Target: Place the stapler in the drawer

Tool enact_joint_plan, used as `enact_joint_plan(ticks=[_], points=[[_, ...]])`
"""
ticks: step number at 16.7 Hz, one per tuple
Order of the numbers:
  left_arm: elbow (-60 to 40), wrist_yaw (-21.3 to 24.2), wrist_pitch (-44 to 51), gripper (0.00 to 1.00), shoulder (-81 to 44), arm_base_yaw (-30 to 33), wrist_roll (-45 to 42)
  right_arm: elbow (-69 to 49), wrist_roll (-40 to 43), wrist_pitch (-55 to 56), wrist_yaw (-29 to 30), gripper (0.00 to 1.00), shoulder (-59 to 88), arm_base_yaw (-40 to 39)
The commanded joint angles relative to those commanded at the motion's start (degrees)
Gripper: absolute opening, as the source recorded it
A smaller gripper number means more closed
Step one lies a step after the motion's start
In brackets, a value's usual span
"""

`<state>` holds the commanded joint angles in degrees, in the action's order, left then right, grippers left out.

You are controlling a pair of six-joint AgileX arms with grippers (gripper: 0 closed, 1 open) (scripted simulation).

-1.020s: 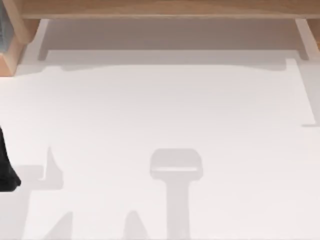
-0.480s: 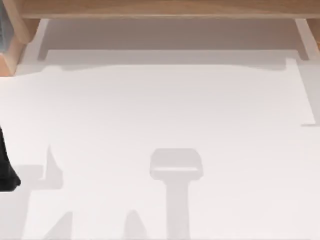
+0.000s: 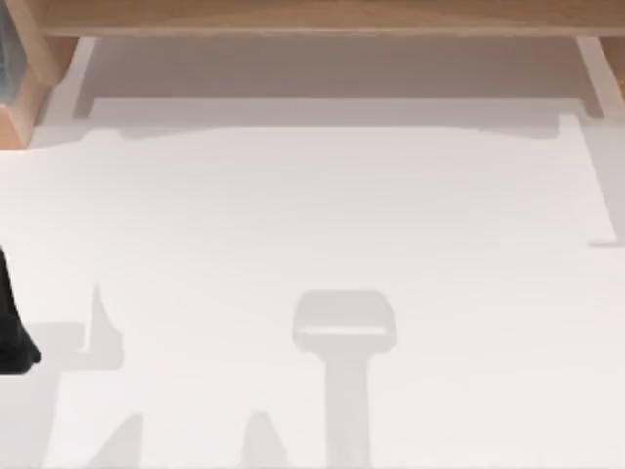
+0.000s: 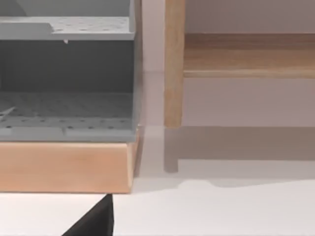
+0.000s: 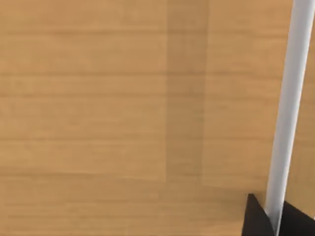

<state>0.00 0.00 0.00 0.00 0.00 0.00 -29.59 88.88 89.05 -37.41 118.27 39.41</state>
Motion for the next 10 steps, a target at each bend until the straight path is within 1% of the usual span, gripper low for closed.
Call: enact_joint_plan(ticks=[2,8,10], points=[[0.00,0.00,0.00,1.00,0.00,0.00,0.00,-1.88,0.03,-1.16,0.86,0.00,0.66,-1.12],[0.00,0.00,0.00,1.00,0.00,0.00,0.00,-11.28,0.09,-7.17,6.05,0.00,4.20,-5.99],[0.00,0.00,0.00,1.00,0.00,0.00,0.00,-12.44,0.08,-7.93,6.71,0.00,4.67,-6.58]])
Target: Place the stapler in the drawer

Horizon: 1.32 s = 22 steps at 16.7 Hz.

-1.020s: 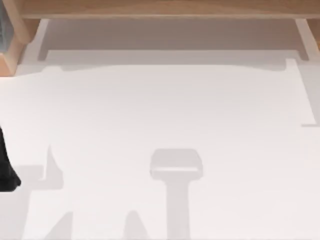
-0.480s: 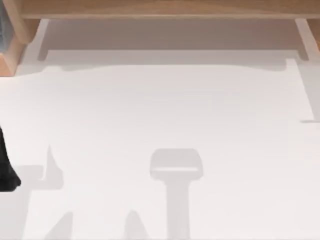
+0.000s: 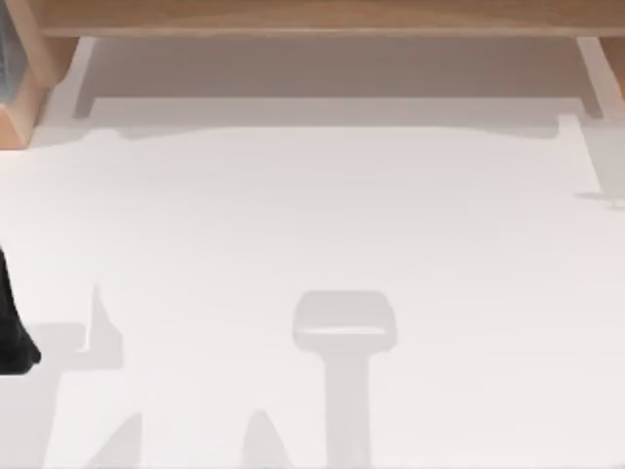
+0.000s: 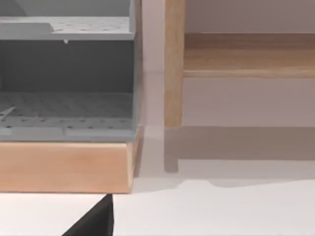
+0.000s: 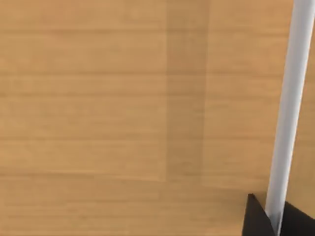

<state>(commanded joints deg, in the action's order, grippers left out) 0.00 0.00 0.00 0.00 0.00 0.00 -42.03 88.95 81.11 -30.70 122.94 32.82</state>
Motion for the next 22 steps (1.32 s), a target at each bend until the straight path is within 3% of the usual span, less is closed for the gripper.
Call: enact_joint_plan(ticks=[22], points=[[0.00,0.00,0.00,1.00,0.00,0.00,0.00,-17.25,-0.07,-10.34,5.38,0.00,7.17,-5.53]])
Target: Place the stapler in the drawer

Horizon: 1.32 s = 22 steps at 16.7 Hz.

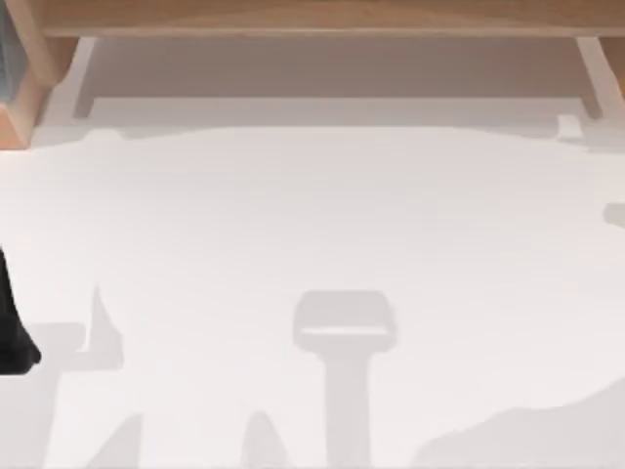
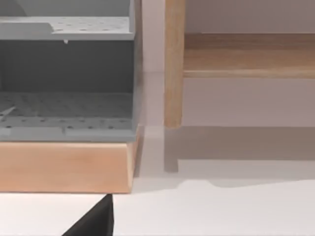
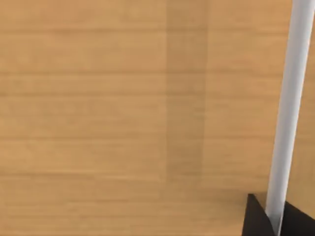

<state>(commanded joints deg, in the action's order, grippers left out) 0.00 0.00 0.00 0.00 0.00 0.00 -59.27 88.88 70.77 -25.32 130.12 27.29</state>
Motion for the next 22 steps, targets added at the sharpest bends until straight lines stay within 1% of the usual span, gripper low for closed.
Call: enact_joint_plan(ticks=[7,12,22], points=[[0.00,0.00,0.00,1.00,0.00,0.00,0.00,-11.97,0.03,-6.68,2.92,0.00,5.47,-2.53],[0.00,0.00,0.00,1.00,0.00,0.00,0.00,-12.61,0.00,-7.04,3.07,0.00,5.77,-2.66],[0.00,0.00,0.00,1.00,0.00,0.00,0.00,-12.61,0.00,-7.04,3.07,0.75,5.77,-2.66]])
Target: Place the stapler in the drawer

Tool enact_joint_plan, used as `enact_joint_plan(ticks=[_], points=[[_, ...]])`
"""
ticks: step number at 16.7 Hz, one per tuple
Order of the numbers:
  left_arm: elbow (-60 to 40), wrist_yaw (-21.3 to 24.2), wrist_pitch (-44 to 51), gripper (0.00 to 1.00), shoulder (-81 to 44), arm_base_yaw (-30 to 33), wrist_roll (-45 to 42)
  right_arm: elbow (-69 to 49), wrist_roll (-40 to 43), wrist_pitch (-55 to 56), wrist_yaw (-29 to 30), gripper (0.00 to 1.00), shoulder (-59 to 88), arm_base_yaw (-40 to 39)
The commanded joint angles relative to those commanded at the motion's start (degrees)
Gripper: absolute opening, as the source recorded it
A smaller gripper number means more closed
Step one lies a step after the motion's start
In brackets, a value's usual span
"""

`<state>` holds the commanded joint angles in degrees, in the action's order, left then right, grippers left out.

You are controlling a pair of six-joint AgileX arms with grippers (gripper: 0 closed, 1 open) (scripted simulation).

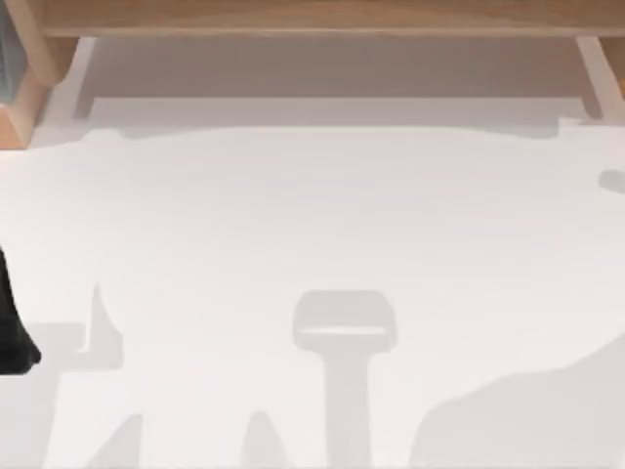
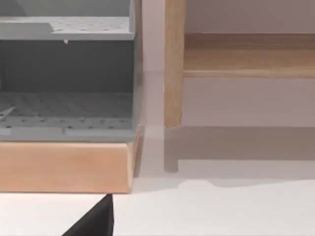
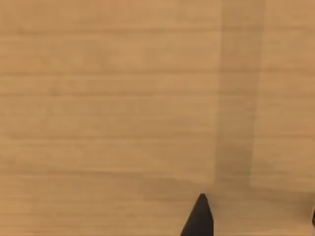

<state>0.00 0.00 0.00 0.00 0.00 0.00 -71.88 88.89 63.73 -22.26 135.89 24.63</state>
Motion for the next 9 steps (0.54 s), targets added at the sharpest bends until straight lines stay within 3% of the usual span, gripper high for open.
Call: enact_joint_plan(ticks=[3,9], points=[[0.00,0.00,0.00,1.00,0.00,0.00,0.00,0.00,0.00,0.00,0.00,0.98,0.00,0.00],[0.00,0.00,0.00,1.00,0.00,0.00,0.00,0.00,0.00,0.00,0.00,1.00,0.00,0.00]])
